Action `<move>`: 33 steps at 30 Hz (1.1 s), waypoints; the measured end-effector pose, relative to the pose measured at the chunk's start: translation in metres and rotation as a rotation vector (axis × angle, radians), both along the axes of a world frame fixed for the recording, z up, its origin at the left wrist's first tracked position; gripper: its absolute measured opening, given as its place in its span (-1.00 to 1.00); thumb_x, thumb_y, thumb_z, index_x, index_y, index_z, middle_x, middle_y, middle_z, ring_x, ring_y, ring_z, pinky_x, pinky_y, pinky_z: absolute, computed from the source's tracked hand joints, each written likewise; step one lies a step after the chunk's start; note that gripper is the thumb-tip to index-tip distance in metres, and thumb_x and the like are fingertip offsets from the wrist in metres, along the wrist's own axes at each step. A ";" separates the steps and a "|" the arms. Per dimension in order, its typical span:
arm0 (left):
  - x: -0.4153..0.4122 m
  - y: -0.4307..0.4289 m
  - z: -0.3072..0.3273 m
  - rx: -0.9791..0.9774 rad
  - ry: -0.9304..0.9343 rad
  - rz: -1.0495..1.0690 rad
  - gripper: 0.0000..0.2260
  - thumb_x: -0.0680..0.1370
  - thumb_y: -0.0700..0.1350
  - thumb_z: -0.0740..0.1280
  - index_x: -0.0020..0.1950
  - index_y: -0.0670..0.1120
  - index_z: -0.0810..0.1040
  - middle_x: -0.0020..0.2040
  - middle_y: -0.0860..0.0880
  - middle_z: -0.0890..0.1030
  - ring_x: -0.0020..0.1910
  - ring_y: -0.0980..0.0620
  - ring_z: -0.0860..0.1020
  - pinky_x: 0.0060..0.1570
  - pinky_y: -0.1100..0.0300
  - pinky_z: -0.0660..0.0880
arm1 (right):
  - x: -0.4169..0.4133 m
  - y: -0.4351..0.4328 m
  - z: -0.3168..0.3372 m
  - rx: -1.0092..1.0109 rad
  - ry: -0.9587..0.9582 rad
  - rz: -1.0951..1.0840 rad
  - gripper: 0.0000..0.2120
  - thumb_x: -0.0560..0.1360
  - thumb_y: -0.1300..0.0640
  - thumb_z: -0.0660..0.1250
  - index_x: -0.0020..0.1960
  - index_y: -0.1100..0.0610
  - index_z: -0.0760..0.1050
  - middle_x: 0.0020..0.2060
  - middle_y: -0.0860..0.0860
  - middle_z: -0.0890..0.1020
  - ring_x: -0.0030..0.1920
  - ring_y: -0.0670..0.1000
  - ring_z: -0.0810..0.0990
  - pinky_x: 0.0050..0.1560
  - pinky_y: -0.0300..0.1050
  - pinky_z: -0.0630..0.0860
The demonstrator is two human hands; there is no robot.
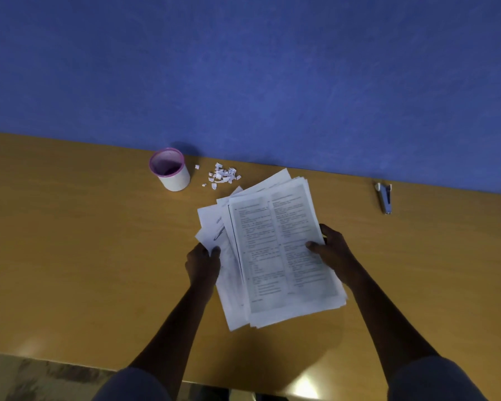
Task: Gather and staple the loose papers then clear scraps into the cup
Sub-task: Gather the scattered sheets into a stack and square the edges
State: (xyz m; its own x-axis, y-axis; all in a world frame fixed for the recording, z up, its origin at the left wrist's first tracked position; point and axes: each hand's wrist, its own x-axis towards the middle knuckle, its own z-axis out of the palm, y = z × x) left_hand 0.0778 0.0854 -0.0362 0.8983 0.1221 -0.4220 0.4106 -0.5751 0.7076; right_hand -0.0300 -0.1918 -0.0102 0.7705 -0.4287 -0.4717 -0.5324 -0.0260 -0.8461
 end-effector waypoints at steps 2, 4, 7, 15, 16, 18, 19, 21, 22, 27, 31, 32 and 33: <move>0.003 0.000 -0.004 0.021 -0.055 -0.067 -0.83 0.59 -0.11 0.42 -0.14 -0.17 0.61 -0.07 -0.21 0.71 -0.04 -0.24 0.67 0.03 -0.08 0.60 | -0.002 -0.001 -0.002 0.014 -0.002 0.010 -0.63 0.53 0.37 0.43 0.31 0.20 0.56 0.09 0.15 0.73 -0.04 0.05 0.77 -0.14 -0.11 0.70; 0.005 0.001 -0.011 0.039 -0.108 -0.104 -0.69 0.60 -0.05 0.41 -0.31 -0.08 0.47 -0.22 -0.19 0.67 -0.16 -0.26 0.65 -0.09 -0.09 0.57 | -0.003 0.000 -0.002 0.020 -0.011 0.022 -0.65 0.53 0.37 0.42 0.29 0.18 0.56 0.09 0.14 0.73 -0.02 0.05 0.76 -0.13 -0.09 0.71; 0.007 0.001 -0.015 0.043 -0.164 -0.121 -0.62 0.63 0.01 0.38 -0.36 -0.04 0.42 -0.32 -0.16 0.64 -0.27 -0.23 0.64 -0.19 -0.04 0.56 | -0.003 0.003 -0.003 -0.007 -0.033 0.023 -0.66 0.54 0.38 0.41 0.27 0.14 0.56 0.09 0.11 0.72 -0.01 0.03 0.76 -0.14 -0.11 0.69; 0.003 -0.009 -0.008 -0.087 -0.067 -0.003 -0.52 0.72 0.11 0.18 -0.35 -0.04 0.50 -0.32 -0.03 0.61 -0.30 0.01 0.56 -0.20 0.13 0.42 | 0.004 0.011 -0.009 -0.102 -0.002 0.092 -0.64 0.53 0.33 0.42 0.30 0.15 0.55 0.13 0.08 0.69 0.11 0.13 0.71 0.05 0.14 0.70; 0.002 -0.010 -0.007 -0.147 -0.029 0.024 -0.56 0.72 0.11 0.17 -0.27 -0.05 0.55 -0.25 -0.02 0.63 -0.22 0.00 0.59 -0.14 0.11 0.47 | 0.005 0.012 -0.009 -0.108 0.005 0.104 -0.65 0.53 0.32 0.42 0.30 0.15 0.55 0.13 0.08 0.69 0.12 0.12 0.70 0.06 0.14 0.70; -0.001 -0.012 -0.009 -0.252 0.029 0.053 -0.65 0.72 0.10 0.17 -0.08 -0.06 0.59 -0.12 -0.01 0.64 -0.07 -0.05 0.60 -0.04 0.09 0.50 | 0.005 0.015 -0.009 -0.111 0.024 0.126 -0.64 0.52 0.29 0.43 0.30 0.14 0.55 0.13 0.07 0.69 0.12 0.11 0.70 0.08 0.18 0.69; -0.002 -0.012 -0.011 -0.297 0.054 0.067 -0.69 0.72 0.08 0.18 0.01 -0.08 0.59 -0.06 -0.01 0.63 -0.01 -0.06 0.60 -0.03 0.10 0.49 | 0.005 0.016 -0.010 -0.110 0.033 0.139 -0.63 0.51 0.26 0.44 0.30 0.13 0.55 0.13 0.06 0.69 0.12 0.10 0.70 0.08 0.19 0.69; -0.004 -0.013 -0.012 -0.380 0.090 0.104 -0.72 0.70 0.06 0.23 0.21 -0.10 0.58 0.06 -0.01 0.65 0.08 -0.04 0.61 -0.07 0.15 0.49 | 0.002 0.020 -0.012 -0.115 0.049 0.156 -0.62 0.47 0.21 0.45 0.29 0.10 0.56 0.11 0.04 0.70 0.10 0.09 0.71 0.06 0.21 0.69; -0.004 -0.013 -0.011 -0.422 0.097 0.113 -0.72 0.69 0.06 0.27 0.27 -0.09 0.56 0.09 0.00 0.65 0.09 -0.02 0.62 -0.11 0.19 0.50 | 0.001 0.021 -0.015 -0.113 0.055 0.159 -0.62 0.46 0.19 0.45 0.27 0.08 0.57 0.11 0.02 0.71 0.09 0.08 0.71 0.05 0.21 0.69; -0.007 -0.012 -0.007 -0.577 0.152 0.057 -0.52 0.52 -0.10 0.53 0.37 -0.05 0.42 0.16 0.00 0.64 0.09 0.02 0.67 -0.23 0.27 0.62 | -0.005 0.032 -0.015 -0.088 0.076 0.116 -0.62 0.49 0.21 0.45 0.29 0.08 0.53 0.13 0.02 0.69 0.12 0.08 0.70 0.09 0.20 0.68; -0.009 -0.012 -0.014 -0.553 0.168 -0.052 -0.35 0.46 -0.22 0.56 0.46 -0.04 0.35 0.22 -0.02 0.63 0.13 -0.03 0.67 -0.09 0.14 0.67 | -0.005 0.037 -0.014 -0.134 0.101 0.079 -0.61 0.50 0.22 0.43 0.31 0.09 0.51 0.15 0.04 0.68 0.14 0.12 0.68 0.11 0.16 0.67; -0.010 -0.012 -0.014 -0.566 0.177 -0.056 -0.36 0.46 -0.24 0.56 0.45 -0.03 0.36 0.21 -0.02 0.64 0.12 -0.03 0.67 -0.11 0.15 0.67 | -0.003 0.038 -0.013 -0.199 0.108 0.094 -0.61 0.50 0.22 0.42 0.32 0.10 0.51 0.16 0.03 0.67 0.14 0.12 0.67 0.10 0.10 0.66; -0.011 -0.012 -0.014 -0.586 0.186 -0.065 -0.40 0.46 -0.25 0.55 0.43 -0.03 0.39 0.19 -0.03 0.65 0.11 -0.05 0.68 -0.13 0.16 0.68 | -0.001 0.039 -0.010 -0.279 0.120 0.110 -0.62 0.51 0.23 0.40 0.32 0.12 0.52 0.15 0.01 0.67 0.13 0.09 0.66 0.07 0.01 0.63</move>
State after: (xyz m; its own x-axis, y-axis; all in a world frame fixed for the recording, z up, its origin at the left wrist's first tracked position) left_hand 0.0669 0.0733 -0.0503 0.8008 -0.2297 -0.5531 0.5352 -0.1401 0.8331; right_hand -0.0312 -0.1528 -0.0204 0.7656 -0.4713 -0.4379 -0.6089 -0.3112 -0.7296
